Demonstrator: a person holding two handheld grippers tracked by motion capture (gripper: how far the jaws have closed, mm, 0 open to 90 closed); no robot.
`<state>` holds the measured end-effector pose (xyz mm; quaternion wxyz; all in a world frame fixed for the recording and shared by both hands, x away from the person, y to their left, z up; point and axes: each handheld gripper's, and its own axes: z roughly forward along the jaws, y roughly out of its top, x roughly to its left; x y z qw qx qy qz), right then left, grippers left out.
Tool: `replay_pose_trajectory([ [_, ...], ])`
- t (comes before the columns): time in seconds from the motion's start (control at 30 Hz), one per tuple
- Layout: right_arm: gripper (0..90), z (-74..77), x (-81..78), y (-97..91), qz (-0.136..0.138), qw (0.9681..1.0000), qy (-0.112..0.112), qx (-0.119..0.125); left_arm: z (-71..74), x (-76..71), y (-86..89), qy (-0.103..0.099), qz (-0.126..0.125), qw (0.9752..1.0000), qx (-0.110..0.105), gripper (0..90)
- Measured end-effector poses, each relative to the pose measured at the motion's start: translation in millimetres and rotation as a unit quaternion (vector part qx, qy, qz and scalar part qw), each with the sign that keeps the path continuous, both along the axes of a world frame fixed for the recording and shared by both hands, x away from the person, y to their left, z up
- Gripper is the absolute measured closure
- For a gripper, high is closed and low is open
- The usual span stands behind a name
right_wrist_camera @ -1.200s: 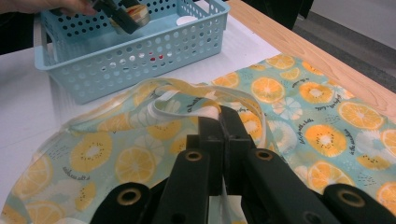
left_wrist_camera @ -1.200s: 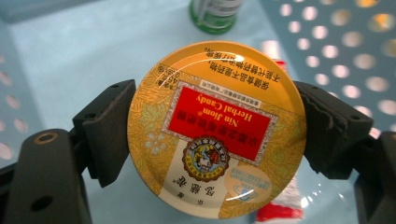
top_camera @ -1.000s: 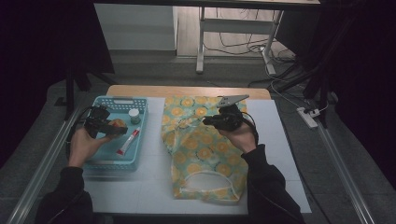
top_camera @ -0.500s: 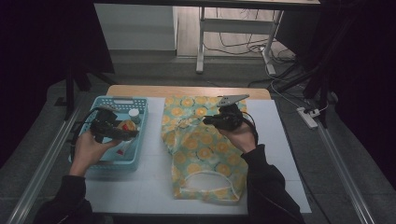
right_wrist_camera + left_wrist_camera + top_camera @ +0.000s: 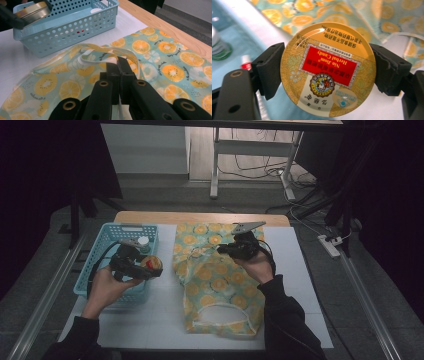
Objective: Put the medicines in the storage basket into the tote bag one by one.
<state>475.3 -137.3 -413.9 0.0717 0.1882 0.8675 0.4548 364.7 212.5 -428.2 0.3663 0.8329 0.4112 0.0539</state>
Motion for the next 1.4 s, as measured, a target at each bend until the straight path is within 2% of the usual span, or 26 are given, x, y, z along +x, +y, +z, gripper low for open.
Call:
replay_pose_trajectory([
  [0.07,90.0,-0.4,0.3,0.2,0.000,1.0000,0.000,0.000,0.1,-1.7,-7.9,-0.002,-0.008,1.0000,0.003,19.7],
  [0.3,90.0,-2.6,2.0,0.4,-0.003,1.0000,0.001,-0.003,2.4,-4.1,-33.9,-0.003,-0.041,0.9992,-0.005,19.6],
  [0.4,90.0,-4.2,3.7,-0.5,-0.006,1.0000,0.002,-0.004,5.0,-4.0,-45.9,-0.004,-0.057,0.9983,-0.014,19.6],
  [0.57,90.0,-5.9,5.6,-1.3,-0.008,1.0000,0.004,-0.004,8.4,-1.2,-70.3,-0.004,-0.085,0.9963,-0.012,19.6],
  [0.83,90.0,-7.0,6.5,-0.5,-0.008,1.0000,0.001,-0.005,9.0,11.3,-113.0,-0.005,-0.121,0.9926,0.000,19.6],
  [1.1,90.0,-11.1,11.4,-3.4,-0.014,0.9999,0.004,-0.001,3.6,25.0,-144.2,-0.003,-0.139,0.9902,-0.001,19.6],
  [1.33,90.0,-11.3,12.8,-4.2,-0.017,0.9998,0.001,0.001,-8.3,39.0,-167.0,-0.001,-0.152,0.9884,0.012,19.6],
  [1.4,90.0,-11.4,13.0,-4.3,-0.018,0.9998,0.000,0.003,-14.2,44.4,-171.5,0.004,-0.150,0.9886,0.011,19.6],
])
